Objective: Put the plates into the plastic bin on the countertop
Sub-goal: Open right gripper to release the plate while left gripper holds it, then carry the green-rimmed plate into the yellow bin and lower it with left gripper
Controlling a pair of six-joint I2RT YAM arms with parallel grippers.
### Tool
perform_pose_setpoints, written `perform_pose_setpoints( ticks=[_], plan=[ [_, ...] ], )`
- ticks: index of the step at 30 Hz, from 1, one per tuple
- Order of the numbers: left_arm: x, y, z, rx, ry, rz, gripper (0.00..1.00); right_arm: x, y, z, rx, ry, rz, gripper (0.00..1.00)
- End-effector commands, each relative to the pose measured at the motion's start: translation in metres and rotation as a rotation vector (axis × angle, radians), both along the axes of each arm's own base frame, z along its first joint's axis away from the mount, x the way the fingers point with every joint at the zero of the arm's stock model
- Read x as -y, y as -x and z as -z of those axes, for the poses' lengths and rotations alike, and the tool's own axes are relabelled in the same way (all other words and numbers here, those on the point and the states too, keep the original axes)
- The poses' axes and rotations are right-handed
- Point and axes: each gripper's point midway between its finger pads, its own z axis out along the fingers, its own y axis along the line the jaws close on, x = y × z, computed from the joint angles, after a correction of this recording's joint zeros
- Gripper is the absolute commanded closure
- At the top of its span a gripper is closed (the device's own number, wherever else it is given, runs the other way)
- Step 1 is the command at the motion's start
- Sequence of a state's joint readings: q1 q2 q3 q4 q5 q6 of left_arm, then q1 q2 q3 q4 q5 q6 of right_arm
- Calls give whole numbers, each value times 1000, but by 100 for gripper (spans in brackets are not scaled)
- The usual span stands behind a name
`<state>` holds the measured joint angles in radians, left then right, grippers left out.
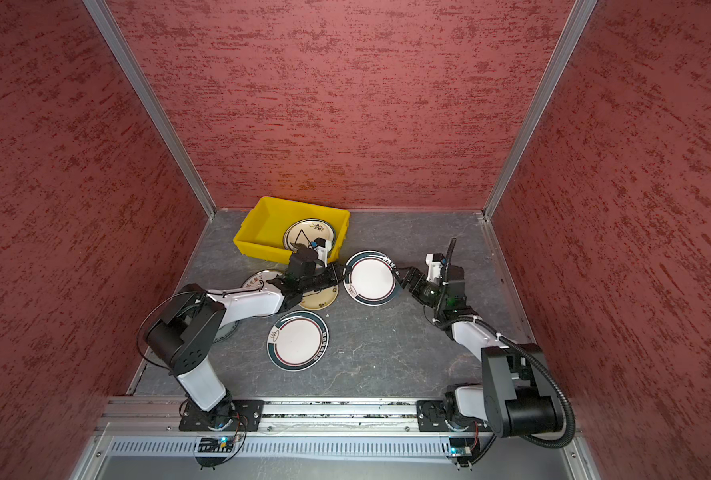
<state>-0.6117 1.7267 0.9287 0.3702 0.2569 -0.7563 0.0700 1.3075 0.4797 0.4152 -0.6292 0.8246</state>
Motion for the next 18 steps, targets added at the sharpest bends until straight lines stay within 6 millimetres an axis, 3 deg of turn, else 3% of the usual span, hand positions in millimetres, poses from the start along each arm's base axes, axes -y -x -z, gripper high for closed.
perform_pose_setpoints(
  ticks=[1, 10, 18],
  plan=[
    [-9, -7, -36, 110, 9, -43, 100, 3, -2, -7, 34, 24, 17, 6],
    [-48, -24, -57, 171, -22, -139, 100, 4, -3, -6, 31, 23, 21, 5],
    [-131, -63, -78, 215, -54, -340, 100, 5, -3, -5, 29, 35, 22, 5]
  ],
)
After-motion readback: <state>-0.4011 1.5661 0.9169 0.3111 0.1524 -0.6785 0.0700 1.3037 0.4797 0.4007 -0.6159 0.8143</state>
